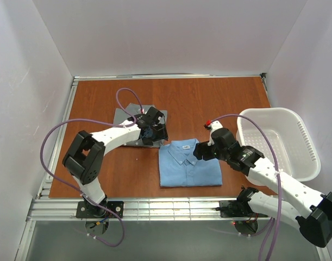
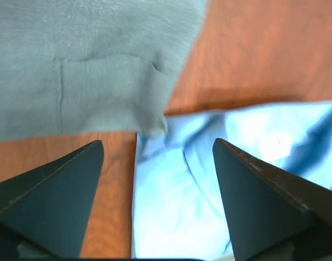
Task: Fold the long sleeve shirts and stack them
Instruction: Neatly place the folded shirt to the corner
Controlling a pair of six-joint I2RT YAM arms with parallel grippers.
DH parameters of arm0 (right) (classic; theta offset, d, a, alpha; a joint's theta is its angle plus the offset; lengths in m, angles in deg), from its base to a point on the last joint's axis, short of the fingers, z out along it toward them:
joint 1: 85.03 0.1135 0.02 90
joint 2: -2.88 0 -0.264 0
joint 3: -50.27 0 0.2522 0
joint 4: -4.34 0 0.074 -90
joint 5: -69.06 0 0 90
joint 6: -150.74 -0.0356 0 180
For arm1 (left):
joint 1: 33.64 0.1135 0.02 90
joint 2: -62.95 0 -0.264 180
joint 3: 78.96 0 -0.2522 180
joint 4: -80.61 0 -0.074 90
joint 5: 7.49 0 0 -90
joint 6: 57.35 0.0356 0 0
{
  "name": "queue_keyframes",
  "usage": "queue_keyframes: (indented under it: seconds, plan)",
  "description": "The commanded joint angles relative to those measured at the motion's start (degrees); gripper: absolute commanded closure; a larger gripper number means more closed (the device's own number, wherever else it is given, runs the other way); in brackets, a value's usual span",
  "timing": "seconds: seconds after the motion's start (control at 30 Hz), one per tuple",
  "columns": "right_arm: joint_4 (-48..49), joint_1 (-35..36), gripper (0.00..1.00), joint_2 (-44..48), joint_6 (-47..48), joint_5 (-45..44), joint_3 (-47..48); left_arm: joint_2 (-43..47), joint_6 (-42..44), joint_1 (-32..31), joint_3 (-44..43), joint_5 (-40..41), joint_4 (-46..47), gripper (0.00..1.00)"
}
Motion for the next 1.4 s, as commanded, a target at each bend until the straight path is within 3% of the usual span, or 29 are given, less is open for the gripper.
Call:
queue_keyframes:
  seconds: [0.0,0.13,0.4,0.5,0.77,1.1,1.23,1.37]
  plan:
    - [-3.1,-6.6,0.15,-2.4,3.3,4.5,1.9,7.7,0.2,-0.2,-1.7,-1.0,-3.7,0.21]
    - [-3.6,-15.9,0.15,-7.0,6.4,10.2,3.5,15.5,-0.4,-0.6,4.5,-8.2,-3.8,0.19]
    - [-2.7,-24.7,0.16,-16.0,7.5,12.1,5.3,25.8,-6.1,-4.6,24.2,-17.0,1.1,0.21]
    - [-1.0,-25.7,0.2,-18.3,9.9,12.3,5.6,27.4,-7.8,-4.6,27.1,-19.6,4.8,0.23]
    - [0.8,-25.8,0.22,-24.6,13.3,14.6,8.1,26.0,-9.8,-6.4,29.8,-23.3,7.7,0.22]
    - [3.7,-25.9,0.23,-25.4,11.9,14.6,7.0,19.9,-12.7,-12.4,30.5,-24.0,9.3,0.26]
    - [5.1,-25.9,0.23,-25.3,11.5,14.2,6.2,15.6,-13.6,-14.5,29.2,-22.7,9.2,0.33]
    - [6.4,-26.0,0.23,-25.4,11.4,13.8,5.2,15.0,-14.1,-14.5,29.1,-21.6,9.1,0.49]
